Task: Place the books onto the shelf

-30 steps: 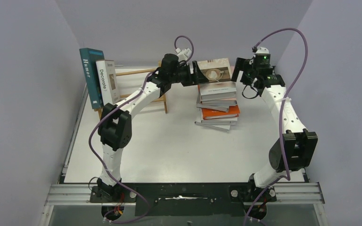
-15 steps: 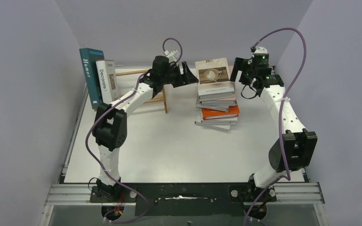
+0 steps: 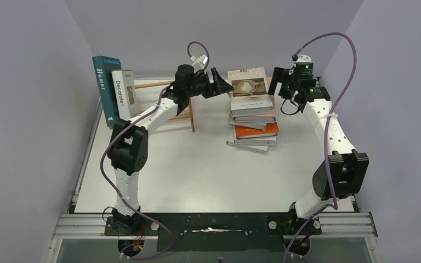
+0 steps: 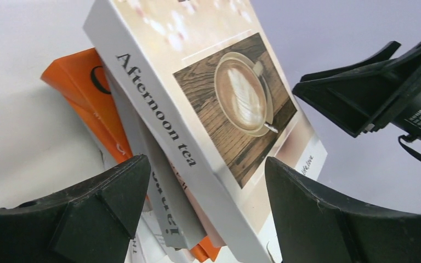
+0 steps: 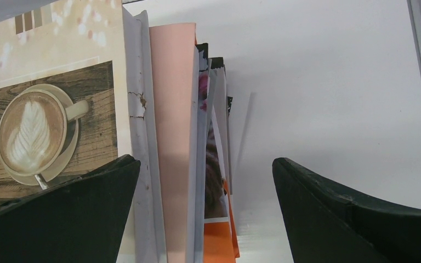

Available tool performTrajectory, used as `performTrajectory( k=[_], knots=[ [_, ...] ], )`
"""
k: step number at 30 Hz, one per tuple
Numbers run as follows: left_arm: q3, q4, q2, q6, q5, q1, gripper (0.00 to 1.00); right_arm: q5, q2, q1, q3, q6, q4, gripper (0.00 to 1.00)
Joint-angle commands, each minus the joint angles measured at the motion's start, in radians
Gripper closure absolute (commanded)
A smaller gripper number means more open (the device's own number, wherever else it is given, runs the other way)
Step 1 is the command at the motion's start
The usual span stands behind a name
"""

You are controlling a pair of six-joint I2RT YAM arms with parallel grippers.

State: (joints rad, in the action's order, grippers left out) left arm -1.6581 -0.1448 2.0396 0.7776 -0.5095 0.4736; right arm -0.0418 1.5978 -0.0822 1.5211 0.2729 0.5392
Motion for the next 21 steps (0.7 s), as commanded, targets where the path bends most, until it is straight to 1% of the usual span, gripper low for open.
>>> performTrajectory(
  k=[1,21],
  knots=[
    [-0.018,-0.133,0.012,0.043,-0.065,0.005,0.23,0.009,0.01,-0.007,-0.001,-0.02,0.007,0.02],
    [-0.028,-0.265,0.11,0.164,-0.162,0.005,0.22,-0.012,0.022,-0.029,0.005,-0.035,0.005,0.02]
  ],
)
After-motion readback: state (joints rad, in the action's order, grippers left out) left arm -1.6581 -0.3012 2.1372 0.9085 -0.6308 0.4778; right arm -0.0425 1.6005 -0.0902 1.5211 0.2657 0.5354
